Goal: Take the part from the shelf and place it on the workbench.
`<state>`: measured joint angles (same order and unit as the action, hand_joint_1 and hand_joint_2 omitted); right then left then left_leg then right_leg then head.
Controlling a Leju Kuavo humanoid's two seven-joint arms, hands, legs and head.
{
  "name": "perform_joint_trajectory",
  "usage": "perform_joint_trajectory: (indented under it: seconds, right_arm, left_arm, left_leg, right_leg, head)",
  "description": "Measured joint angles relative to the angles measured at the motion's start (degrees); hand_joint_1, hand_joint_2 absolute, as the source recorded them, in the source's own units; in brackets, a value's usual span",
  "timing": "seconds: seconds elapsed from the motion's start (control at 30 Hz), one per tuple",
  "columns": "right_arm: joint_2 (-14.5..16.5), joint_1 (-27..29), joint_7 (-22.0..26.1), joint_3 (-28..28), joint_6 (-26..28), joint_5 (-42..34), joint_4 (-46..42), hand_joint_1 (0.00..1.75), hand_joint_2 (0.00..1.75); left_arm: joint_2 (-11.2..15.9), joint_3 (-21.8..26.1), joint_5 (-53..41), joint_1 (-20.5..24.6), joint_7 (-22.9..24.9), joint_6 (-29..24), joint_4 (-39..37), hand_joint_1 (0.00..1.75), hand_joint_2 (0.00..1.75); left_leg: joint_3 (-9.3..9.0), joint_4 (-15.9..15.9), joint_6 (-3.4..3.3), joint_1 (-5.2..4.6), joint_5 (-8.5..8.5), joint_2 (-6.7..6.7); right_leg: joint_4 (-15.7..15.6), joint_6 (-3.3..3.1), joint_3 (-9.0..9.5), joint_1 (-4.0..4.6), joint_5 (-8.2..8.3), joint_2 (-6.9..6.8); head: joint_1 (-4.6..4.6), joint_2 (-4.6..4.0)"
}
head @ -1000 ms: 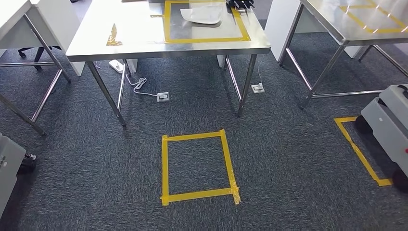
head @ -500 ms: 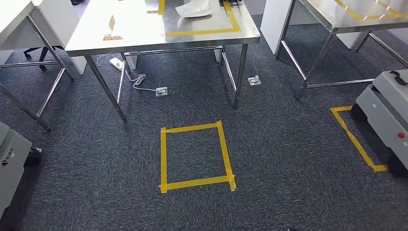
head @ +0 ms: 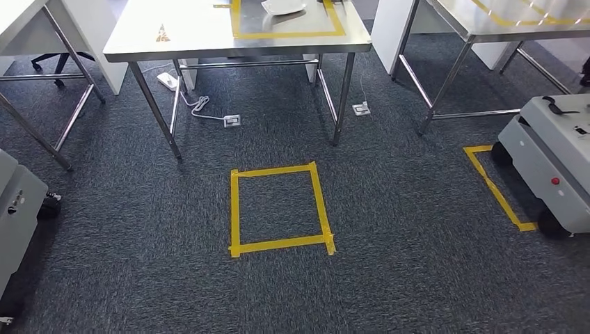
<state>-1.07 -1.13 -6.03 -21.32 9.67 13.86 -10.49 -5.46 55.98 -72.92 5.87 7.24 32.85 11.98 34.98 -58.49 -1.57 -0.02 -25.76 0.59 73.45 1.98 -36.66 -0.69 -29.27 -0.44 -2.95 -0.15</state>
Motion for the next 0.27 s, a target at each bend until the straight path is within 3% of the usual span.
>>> perform_joint_trajectory:
  seconds: [0.03, 0.07, 0.1, 0.13, 0.17, 0.27]
  right_arm:
    - [0.05, 0.00, -0.07, -0.03, -0.10, -0.03, 0.00, 0.00, 1.31]
    - [0.09, -0.03, -0.09, -0.07, -0.24, -0.09, 0.00, 0.00, 1.75]
    - [0.10, -0.09, -0.13, -0.15, -0.46, -0.21, 0.00, 0.00, 1.75]
    - [0.13, -0.14, -0.18, -0.24, -0.73, -0.36, 0.00, 0.00, 1.75]
    - [0.17, -0.09, -0.23, -0.33, -1.01, -0.50, 0.00, 0.00, 1.75]
    - [0.38, 0.36, -0.30, -0.41, -1.45, -0.90, -0.01, 0.00, 1.75]
  left_arm:
    - [-0.02, -0.02, -0.12, 0.02, 0.13, 0.00, 0.00, 0.00, 1.75]
    - [-0.04, -0.03, -0.15, 0.04, 0.30, 0.00, 0.00, 0.00, 1.75]
    - [-0.07, -0.03, -0.15, 0.07, 0.51, 0.00, 0.00, 0.00, 1.75]
    - [-0.08, -0.03, -0.15, 0.10, 0.72, 0.00, 0.01, 0.00, 1.75]
    - [-0.05, -0.12, -0.09, 0.08, 0.86, 0.00, 0.04, 0.00, 1.75]
    - [0.23, -1.40, 1.10, -0.43, 0.99, 0.00, 0.25, 0.00, 1.75]
  left_leg:
    - [0.68, -0.21, 0.21, -0.02, 0.52, 0.01]
    - [1.15, -0.41, 0.51, -0.08, 0.97, 0.01]
    - [1.38, -0.55, 0.84, -0.15, 1.36, 0.05]
    - [1.45, -0.54, 1.22, -0.16, 1.75, 0.10]
    - [1.46, -0.43, 1.63, -0.15, 2.15, 0.15]
    - [2.00, -1.01, 2.51, 0.09, 1.77, 0.06]
  right_leg:
    - [-3.81, -0.26, 3.21, 0.06, 0.47, 0.01]
    - [-8.64, -0.64, 6.73, 0.18, -0.36, 0.01]
    - [-12.71, -1.02, 9.35, 0.34, -1.93, -0.02]
    - [-15.43, -1.42, 10.85, 0.53, -3.35, -0.04]
    - [-16.78, -1.83, 11.33, 0.66, -3.87, -0.07]
    - [-17.24, -2.95, 10.77, 0.48, -2.86, -0.28]
  head:
    - [0.00, 0.00]
    - [0.02, 0.00]
    - [0.03, 0.00]
    - [0.04, 0.00]
    - [0.05, 0.00]
    - [0.04, 0.00]
